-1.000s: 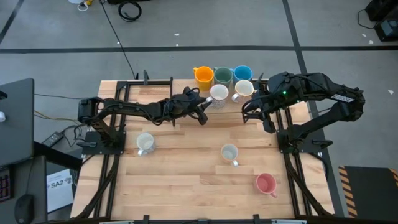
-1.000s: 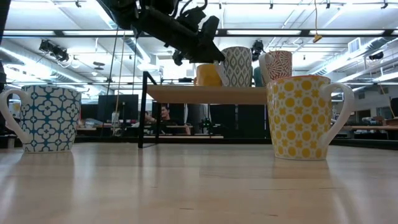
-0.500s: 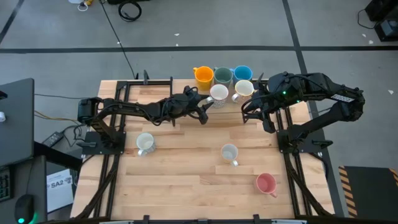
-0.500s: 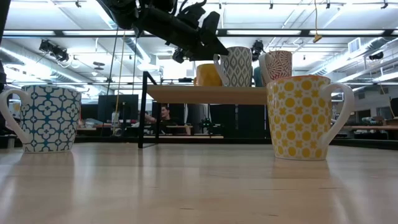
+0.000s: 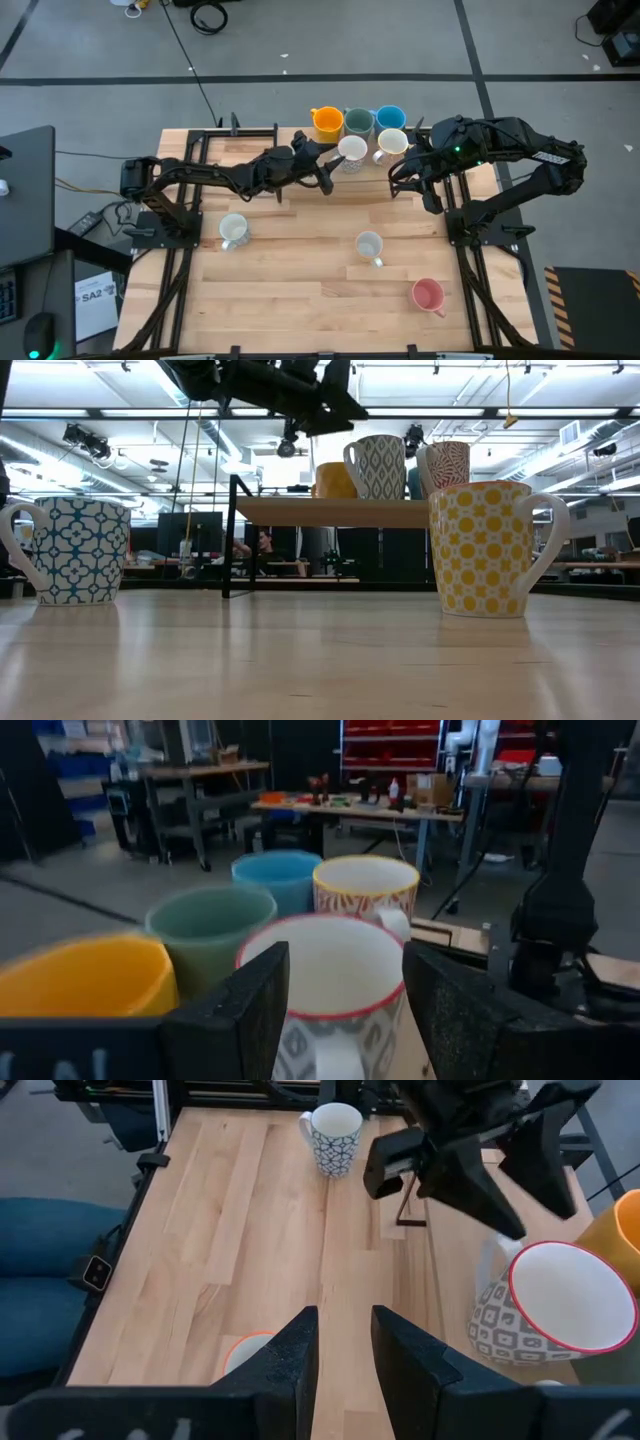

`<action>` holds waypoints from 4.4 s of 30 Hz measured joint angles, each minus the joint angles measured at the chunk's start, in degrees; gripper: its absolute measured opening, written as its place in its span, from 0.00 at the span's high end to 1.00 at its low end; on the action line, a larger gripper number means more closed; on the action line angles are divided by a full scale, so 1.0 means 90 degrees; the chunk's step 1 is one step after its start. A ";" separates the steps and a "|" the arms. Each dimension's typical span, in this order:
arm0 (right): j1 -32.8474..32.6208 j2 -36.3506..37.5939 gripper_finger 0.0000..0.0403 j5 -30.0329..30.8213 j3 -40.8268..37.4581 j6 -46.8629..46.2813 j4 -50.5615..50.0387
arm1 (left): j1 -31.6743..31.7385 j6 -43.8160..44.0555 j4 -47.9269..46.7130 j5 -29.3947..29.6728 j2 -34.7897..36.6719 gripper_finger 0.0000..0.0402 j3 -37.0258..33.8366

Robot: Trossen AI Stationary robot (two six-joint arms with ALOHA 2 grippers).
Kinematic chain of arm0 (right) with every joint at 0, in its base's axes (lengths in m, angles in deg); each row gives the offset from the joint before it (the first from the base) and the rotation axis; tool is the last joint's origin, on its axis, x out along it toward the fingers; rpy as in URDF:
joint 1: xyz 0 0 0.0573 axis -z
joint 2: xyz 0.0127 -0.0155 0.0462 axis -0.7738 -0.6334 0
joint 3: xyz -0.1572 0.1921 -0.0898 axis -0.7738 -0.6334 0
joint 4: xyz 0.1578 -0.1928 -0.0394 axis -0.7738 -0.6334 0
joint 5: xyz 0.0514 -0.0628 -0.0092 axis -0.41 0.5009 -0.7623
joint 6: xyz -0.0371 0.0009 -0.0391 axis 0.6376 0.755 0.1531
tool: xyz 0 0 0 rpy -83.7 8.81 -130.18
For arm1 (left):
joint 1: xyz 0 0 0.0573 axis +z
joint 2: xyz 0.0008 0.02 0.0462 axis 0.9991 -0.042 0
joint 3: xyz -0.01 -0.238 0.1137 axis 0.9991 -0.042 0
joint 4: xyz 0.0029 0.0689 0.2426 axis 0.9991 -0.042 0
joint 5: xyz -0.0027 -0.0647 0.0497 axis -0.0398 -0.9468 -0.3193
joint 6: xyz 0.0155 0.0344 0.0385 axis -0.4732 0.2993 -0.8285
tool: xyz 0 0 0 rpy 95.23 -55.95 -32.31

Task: Place coffee mugs
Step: Put the white-gray mug on the shelf, then put the white-blue mug on the shelf

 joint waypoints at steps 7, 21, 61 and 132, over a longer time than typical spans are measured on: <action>0.0001 0.0000 0.75 -0.0002 0.0000 0.0000 -0.0002 | -0.0073 -0.0519 -0.0915 0.0016 0.0586 0.49 0.0000; 0.0001 0.0002 0.75 -0.0002 0.0000 0.0000 0.0004 | -0.0120 -0.0415 -0.3189 0.0028 0.0784 0.49 -0.0003; 0.0000 0.0002 0.75 0.0002 0.0000 0.0019 0.0005 | 0.0192 -0.0321 -0.1690 0.0070 0.0270 0.49 -0.0002; -0.0095 -0.0001 0.75 -0.0002 0.0000 -0.0667 0.0443 | -0.0703 -0.0169 -0.4581 0.0233 0.2568 0.49 0.0005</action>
